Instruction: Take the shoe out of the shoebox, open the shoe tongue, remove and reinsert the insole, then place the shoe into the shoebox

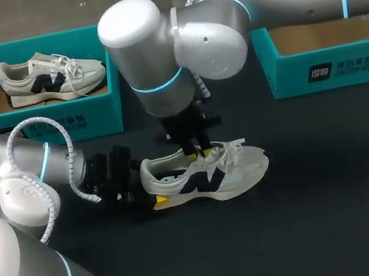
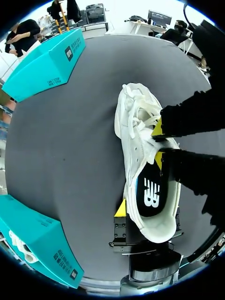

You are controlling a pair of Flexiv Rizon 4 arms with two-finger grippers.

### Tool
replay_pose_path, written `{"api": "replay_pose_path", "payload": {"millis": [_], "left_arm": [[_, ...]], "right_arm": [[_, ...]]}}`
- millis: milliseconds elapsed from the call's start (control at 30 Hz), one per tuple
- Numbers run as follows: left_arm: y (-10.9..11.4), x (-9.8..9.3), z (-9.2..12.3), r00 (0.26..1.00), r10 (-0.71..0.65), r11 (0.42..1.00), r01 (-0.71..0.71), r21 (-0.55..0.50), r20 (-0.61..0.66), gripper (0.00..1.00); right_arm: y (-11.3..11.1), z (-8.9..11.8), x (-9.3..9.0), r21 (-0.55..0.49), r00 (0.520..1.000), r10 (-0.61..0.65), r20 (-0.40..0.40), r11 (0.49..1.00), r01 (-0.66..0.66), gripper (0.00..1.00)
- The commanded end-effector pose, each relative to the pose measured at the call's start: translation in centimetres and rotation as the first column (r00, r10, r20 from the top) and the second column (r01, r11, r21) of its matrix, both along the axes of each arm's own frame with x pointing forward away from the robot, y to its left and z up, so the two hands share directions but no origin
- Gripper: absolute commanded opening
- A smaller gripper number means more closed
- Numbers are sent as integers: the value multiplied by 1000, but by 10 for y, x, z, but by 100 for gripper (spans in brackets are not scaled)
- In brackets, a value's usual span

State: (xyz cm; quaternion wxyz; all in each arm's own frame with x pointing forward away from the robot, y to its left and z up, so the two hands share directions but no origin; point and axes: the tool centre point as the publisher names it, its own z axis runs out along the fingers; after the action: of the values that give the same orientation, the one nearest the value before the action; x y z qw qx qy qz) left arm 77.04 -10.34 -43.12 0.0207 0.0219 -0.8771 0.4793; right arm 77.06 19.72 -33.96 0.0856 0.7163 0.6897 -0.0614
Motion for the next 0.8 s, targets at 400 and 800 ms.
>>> {"api": "replay_pose_path", "payload": {"millis": [400, 800], "left_arm": [[-4, 0, -9, 1000, 2, 1000, -2, 5, 1, 0], [-4, 0, -9, 1000, 2, 1000, -2, 5, 1, 0]], "right_arm": [[-33, 23, -4, 38, 997, -59, 43, 998, 57, 0], [-65, 21, -12, 44, 983, -162, 82, 986, 159, 0]]}}
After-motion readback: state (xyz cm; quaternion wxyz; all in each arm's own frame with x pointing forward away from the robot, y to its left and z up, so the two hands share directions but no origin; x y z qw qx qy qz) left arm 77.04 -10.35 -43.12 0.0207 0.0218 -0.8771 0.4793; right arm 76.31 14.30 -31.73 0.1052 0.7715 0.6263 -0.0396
